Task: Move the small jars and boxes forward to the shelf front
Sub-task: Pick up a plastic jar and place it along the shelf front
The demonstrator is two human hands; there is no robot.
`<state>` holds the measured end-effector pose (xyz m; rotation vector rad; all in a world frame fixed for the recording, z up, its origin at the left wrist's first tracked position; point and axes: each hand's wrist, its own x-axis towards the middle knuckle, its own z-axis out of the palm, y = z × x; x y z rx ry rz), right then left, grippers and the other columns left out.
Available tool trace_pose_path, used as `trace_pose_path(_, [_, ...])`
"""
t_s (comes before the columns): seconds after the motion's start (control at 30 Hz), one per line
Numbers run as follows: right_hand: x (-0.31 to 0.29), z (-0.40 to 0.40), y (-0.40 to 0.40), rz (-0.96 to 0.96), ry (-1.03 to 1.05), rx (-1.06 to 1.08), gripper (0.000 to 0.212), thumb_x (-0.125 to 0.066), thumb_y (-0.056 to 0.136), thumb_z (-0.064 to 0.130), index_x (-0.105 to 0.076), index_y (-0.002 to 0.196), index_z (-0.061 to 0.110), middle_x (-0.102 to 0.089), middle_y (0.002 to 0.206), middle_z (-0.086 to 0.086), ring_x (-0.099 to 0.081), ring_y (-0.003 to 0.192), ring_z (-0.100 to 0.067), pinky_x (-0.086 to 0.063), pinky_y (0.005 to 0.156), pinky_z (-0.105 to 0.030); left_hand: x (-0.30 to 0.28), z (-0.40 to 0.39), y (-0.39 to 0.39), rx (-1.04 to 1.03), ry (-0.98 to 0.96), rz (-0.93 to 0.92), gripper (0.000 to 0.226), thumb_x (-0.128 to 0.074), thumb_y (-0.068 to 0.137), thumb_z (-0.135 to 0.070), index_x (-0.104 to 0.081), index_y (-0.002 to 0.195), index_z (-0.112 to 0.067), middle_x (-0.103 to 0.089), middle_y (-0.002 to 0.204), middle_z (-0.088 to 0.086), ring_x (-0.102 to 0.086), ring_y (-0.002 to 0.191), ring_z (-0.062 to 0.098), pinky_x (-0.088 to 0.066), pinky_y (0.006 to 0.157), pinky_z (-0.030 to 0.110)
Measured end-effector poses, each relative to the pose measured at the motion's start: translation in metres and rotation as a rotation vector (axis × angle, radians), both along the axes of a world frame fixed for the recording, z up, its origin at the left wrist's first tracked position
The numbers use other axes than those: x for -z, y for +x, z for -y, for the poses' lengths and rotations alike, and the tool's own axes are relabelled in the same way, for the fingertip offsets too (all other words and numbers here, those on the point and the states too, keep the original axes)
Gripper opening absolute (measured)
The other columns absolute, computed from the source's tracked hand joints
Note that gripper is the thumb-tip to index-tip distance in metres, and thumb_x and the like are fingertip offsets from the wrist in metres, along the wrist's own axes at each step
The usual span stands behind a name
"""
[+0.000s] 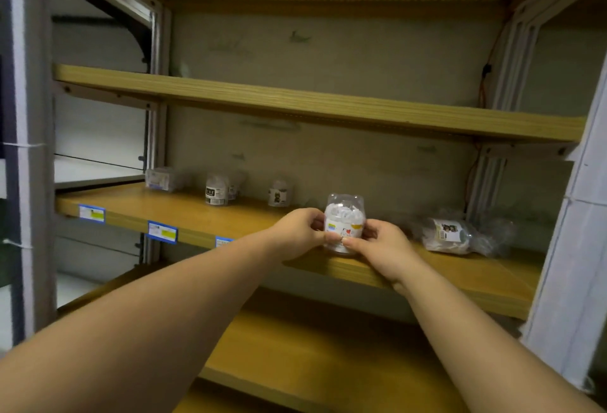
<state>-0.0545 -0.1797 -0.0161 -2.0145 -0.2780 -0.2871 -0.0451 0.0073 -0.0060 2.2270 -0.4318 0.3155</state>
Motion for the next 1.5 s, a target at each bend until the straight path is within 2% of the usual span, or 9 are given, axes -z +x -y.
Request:
trace_pose_path(0.07, [-0.003,-0.043,-0.002,0.033,0.055,-0.024,0.032,-0.076,0.084,0.008,-0.068,0.114,0.019,-0.074,0.113,0.001,-0.070,0.100,-0.011,-0.054,0.097,-0.036,-0.003,-0.041,0.002,0.002,-0.027,0.019,0.043,-0.079,0.084,-0.029,-0.065,0.121,-0.013,-0.072,0.113,-0.005,-0.067,0.100,0.008,-0.054,0.086,0.022])
trace_pose_path(0.17, [-0.009,-0.111,0.003,0.066,0.107,-0.020,0.057,-0.074,0.086,0.004,-0.054,0.137,0.016,-0.069,0.125,-0.003,-0.067,0.108,-0.011,-0.053,0.098,-0.033,-0.009,-0.107,0.012,0.035,-0.060,0.013,0.045,-0.079,0.084,-0.029,-0.065,0.124,-0.014,-0.074,0.111,-0.002,-0.069,0.101,0.010,-0.054,0.094,0.031])
trace_pose_path(0.23, [-0.010,-0.150,0.013,0.081,0.097,-0.021,0.072,-0.073,0.087,0.002,-0.041,0.150,0.018,-0.065,0.133,-0.005,-0.064,0.115,-0.013,-0.051,0.102,-0.034,-0.012,-0.147,0.024,0.067,-0.051,0.042,0.046,-0.079,0.084,-0.029,-0.063,0.126,-0.018,-0.074,0.108,-0.005,-0.070,0.099,0.008,-0.055,0.094,0.031])
trace_pose_path(0.37, [-0.002,-0.199,0.033,0.076,0.052,0.040,0.071,-0.069,0.090,0.002,-0.039,0.152,0.017,-0.059,0.141,-0.001,-0.059,0.122,-0.009,-0.050,0.097,-0.021,-0.004,-0.191,0.047,0.159,-0.051,0.078,0.051,-0.077,0.086,-0.020,-0.060,0.133,-0.025,-0.073,0.114,-0.010,-0.068,0.103,0.004,-0.050,0.092,0.019])
trace_pose_path(0.47, [0.007,-0.210,0.042,0.099,-0.040,0.151,0.071,-0.070,0.090,0.007,-0.038,0.153,0.016,-0.058,0.142,0.001,-0.058,0.124,-0.008,-0.048,0.102,-0.025,0.012,-0.192,0.062,0.168,-0.077,0.093,0.052,-0.075,0.087,-0.020,-0.057,0.136,-0.026,-0.071,0.115,-0.010,-0.066,0.105,0.004,-0.044,0.081,0.006])
trace_pose_path(0.63, [0.015,-0.204,0.049,0.112,-0.099,0.182,0.051,-0.069,0.091,0.009,-0.052,0.138,0.015,-0.066,0.122,0.008,-0.064,0.111,-0.005,-0.050,0.100,-0.028,0.020,-0.189,0.074,0.160,-0.007,0.129,0.055,-0.073,0.087,-0.030,-0.055,0.139,-0.028,-0.070,0.121,-0.009,-0.065,0.108,0.009,-0.048,0.093,0.025])
trace_pose_path(0.9, [0.014,-0.194,0.049,0.041,-0.125,0.157,0.057,-0.074,0.088,0.018,-0.047,0.138,0.020,-0.064,0.132,0.005,-0.062,0.118,-0.009,-0.051,0.102,-0.040,0.014,-0.190,0.061,0.131,0.046,0.087,0.062,-0.072,0.088,-0.036,-0.047,0.145,-0.033,-0.067,0.126,-0.010,-0.063,0.109,0.008,-0.050,0.096,0.029])
trace_pose_path(1.23, [0.004,-0.194,0.065,-0.020,-0.103,0.183,0.044,-0.078,0.082,0.020,-0.053,0.117,0.029,-0.069,0.114,0.006,-0.066,0.104,-0.015,-0.056,0.093,-0.042,-0.001,-0.182,0.058,0.093,0.030,-0.019,0.050,-0.072,0.090,-0.022,-0.056,0.137,-0.027,-0.069,0.114,-0.013,-0.059,0.090,-0.010,-0.045,0.077,0.009])
trace_pose_path(1.5, [-0.033,-0.204,0.120,-0.033,-0.230,0.224,0.061,-0.084,0.076,0.040,-0.056,0.126,0.020,-0.064,0.116,0.005,-0.062,0.107,-0.021,-0.049,0.087,-0.031,-0.026,-0.173,0.127,-0.055,0.197,-0.025,0.042,-0.071,0.090,-0.032,-0.061,0.128,-0.018,-0.068,0.122,0.003,-0.064,0.109,0.021,-0.051,0.096,0.034])
